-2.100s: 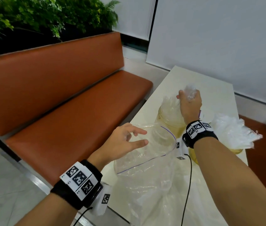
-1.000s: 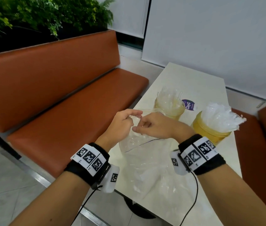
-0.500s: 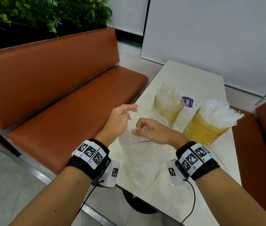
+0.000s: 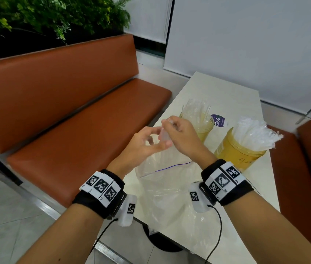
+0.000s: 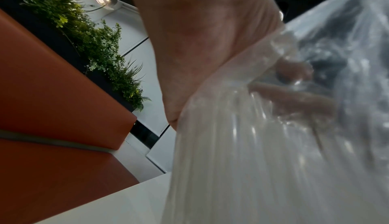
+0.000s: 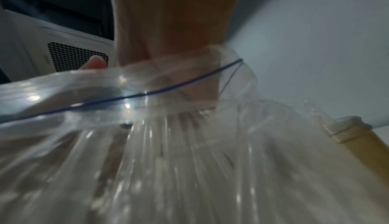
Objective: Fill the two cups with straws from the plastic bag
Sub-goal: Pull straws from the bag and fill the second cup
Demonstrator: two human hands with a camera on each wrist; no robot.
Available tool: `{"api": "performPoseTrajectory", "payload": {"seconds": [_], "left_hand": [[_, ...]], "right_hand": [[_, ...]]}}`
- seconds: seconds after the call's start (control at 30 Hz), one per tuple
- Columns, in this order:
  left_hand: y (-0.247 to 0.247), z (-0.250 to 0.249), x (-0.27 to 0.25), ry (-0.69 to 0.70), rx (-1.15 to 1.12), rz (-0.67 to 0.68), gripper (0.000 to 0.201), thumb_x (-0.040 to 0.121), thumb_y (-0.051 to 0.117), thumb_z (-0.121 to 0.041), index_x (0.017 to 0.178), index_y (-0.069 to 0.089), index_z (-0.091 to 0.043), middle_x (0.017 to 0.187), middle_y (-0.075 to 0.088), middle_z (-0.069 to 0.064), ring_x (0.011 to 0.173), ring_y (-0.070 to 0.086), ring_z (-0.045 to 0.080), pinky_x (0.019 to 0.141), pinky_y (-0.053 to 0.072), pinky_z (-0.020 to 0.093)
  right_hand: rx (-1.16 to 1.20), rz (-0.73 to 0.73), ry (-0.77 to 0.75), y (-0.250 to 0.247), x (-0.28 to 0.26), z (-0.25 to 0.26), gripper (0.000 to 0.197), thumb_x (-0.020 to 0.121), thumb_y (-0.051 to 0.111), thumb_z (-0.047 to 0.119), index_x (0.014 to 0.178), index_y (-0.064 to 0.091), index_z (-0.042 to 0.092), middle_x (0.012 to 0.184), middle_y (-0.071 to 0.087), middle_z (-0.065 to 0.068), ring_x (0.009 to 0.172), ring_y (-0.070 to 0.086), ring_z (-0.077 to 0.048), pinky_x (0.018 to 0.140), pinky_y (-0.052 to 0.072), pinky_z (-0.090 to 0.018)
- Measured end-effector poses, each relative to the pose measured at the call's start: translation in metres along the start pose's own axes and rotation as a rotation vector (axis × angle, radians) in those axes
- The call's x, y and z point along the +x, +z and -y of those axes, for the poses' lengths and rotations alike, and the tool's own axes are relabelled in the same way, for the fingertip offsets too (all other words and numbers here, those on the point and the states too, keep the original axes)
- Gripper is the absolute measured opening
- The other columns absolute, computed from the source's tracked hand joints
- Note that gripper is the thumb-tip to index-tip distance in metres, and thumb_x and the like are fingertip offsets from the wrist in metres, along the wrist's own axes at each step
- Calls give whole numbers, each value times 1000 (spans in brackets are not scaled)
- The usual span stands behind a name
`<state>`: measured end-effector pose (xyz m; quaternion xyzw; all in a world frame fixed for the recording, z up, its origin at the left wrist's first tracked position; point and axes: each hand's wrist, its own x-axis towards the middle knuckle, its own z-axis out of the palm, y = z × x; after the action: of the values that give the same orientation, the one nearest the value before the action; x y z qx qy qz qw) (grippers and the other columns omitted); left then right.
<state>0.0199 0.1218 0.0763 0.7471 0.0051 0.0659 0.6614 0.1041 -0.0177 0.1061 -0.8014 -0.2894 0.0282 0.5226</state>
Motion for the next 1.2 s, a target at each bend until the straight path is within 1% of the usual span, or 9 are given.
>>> {"api": "performPoseTrajectory", "payload": {"seconds": [0.27, 0.37, 0.43, 0.53, 0.67, 0.83, 0.97, 1.1, 1.2], "left_hand": [[13, -2, 8, -88, 71, 20, 92, 47, 96, -53, 127, 59, -28, 120, 67, -9, 114, 63, 8, 101, 54, 37], [18, -2, 12, -99, -31, -2, 83, 49, 98, -46, 121, 66, -21, 112, 74, -4, 107, 69, 11, 95, 57, 36], [21, -4, 13, -71, -58, -44, 66, 57, 96, -39, 113, 69, -17, 104, 76, 0, 98, 72, 11, 83, 59, 29], [26, 0, 13, -38, -51, -154, 46, 68, 93, -27, 104, 70, -12, 93, 75, 4, 84, 72, 13, 66, 57, 26], [31, 5, 16, -26, -63, -236, 38, 71, 90, -19, 103, 69, -17, 92, 76, 2, 86, 74, 15, 76, 63, 39], [35, 3, 18, 2, -40, -212, 34, 73, 88, -18, 101, 69, -18, 94, 76, 1, 83, 74, 10, 77, 62, 35], [39, -6, 16, 180, 62, -176, 42, 78, 81, -19, 114, 60, -28, 115, 69, -1, 111, 64, 11, 93, 57, 39], [35, 0, 19, 139, -37, -134, 38, 74, 82, -3, 100, 71, -28, 99, 76, 3, 99, 72, 18, 87, 59, 54], [36, -2, 20, 157, -122, -131, 39, 76, 81, -9, 108, 71, -30, 104, 76, -3, 102, 72, 14, 91, 60, 45]], "right_hand": [[44, -38, -98, 1, 16, 46, 34, 103, 54, 28, 73, 58, 13, 63, 66, 8, 65, 63, -9, 69, 51, -24], [61, -18, -111, 4, 18, 59, 35, 102, 56, 31, 81, 63, 4, 71, 70, -4, 73, 69, -28, 78, 60, -46], [162, -30, -39, 7, 19, 60, 30, 100, 59, 32, 83, 66, 9, 70, 69, -5, 69, 69, -26, 77, 61, -53], [262, -40, 37, 12, 15, 59, 20, 97, 64, 34, 93, 73, 16, 79, 72, -3, 75, 72, -19, 80, 62, -49], [231, -28, 5, 12, 16, 62, 26, 92, 70, 39, 110, 72, 20, 105, 75, 2, 102, 70, -13, 97, 57, -39], [3, -108, -398, -8, 16, 80, 38, 94, 67, 39, 128, 65, 21, 121, 70, 5, 119, 62, -10, 103, 51, -38], [-540, 64, -673, 4, 12, 62, 29, 100, 59, 31, 122, 74, 18, 121, 73, 3, 128, 56, -15, 103, 49, -38], [-185, 17, -566, -3, 10, 57, 65, 87, 79, 34, 145, 53, 18, 145, 56, 0, 139, 47, -10, 115, 42, -36], [39, -15, -213, -8, 2, 50, 101, 64, 93, 44, 148, 39, 31, 139, 57, 9, 130, 53, -1, 110, 44, -25]]}}
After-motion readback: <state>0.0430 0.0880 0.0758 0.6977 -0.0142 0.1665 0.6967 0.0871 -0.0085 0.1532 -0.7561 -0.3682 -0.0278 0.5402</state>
